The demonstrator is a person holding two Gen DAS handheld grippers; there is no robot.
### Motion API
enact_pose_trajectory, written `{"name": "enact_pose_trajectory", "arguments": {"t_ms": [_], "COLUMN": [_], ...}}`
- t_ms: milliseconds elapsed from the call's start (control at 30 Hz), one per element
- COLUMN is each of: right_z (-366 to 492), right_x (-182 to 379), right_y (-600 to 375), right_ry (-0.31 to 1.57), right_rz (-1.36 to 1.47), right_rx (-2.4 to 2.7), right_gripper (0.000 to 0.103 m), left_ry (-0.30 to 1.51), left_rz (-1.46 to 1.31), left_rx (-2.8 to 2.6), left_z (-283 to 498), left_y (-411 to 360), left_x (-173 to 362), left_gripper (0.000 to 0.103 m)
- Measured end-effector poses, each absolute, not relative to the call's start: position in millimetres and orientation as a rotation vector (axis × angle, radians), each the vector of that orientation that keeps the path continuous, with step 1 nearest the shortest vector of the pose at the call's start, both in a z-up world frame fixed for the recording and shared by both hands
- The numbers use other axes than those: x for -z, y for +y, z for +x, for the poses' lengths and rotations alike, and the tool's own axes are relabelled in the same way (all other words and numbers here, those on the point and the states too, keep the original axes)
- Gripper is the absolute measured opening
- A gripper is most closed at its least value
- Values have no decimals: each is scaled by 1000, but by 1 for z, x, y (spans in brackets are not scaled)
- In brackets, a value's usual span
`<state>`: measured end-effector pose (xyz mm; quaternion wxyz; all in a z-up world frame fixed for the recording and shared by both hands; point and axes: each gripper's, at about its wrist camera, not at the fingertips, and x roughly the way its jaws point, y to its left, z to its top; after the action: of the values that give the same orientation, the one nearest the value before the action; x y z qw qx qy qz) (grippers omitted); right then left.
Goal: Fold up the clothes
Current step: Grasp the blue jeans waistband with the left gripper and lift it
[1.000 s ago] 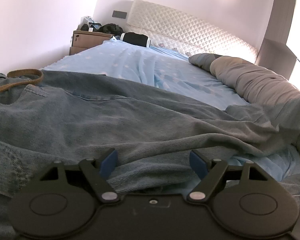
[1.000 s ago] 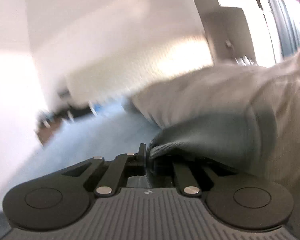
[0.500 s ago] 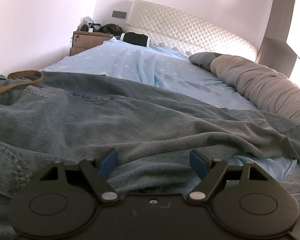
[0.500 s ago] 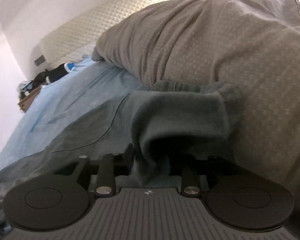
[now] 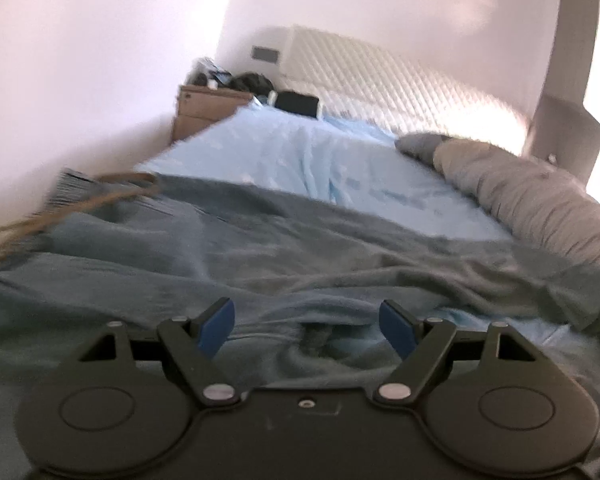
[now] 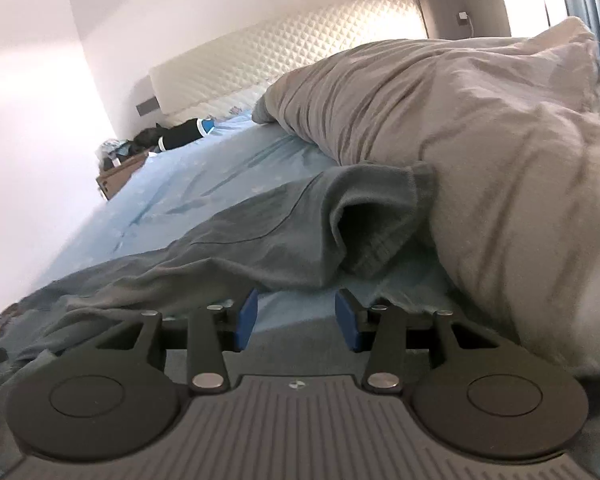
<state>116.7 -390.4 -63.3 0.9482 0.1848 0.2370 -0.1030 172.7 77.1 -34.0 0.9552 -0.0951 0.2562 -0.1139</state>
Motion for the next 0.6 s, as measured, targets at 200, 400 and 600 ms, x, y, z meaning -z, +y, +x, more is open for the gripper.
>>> {"name": "enact_pose_trajectory", "arguments": {"t_ms": [200,400,600], "right_z": [69,21,3], "right_x": [66,81,102], "right_y": [-407,-422,-433], "right_ry": [453,469,490], "right_rz": [456,527,637], "right_rx": [252,335,406], "right_gripper": [46,50,51], "left_ry": [449,501,624], "left_rz": [-311,-564,-779], "left_rx": [65,-150,-179], "left_z": [115,104,130], "left_y": [173,287,330], "left_x": [4,10,41], "left_gripper": [90,91,85]}}
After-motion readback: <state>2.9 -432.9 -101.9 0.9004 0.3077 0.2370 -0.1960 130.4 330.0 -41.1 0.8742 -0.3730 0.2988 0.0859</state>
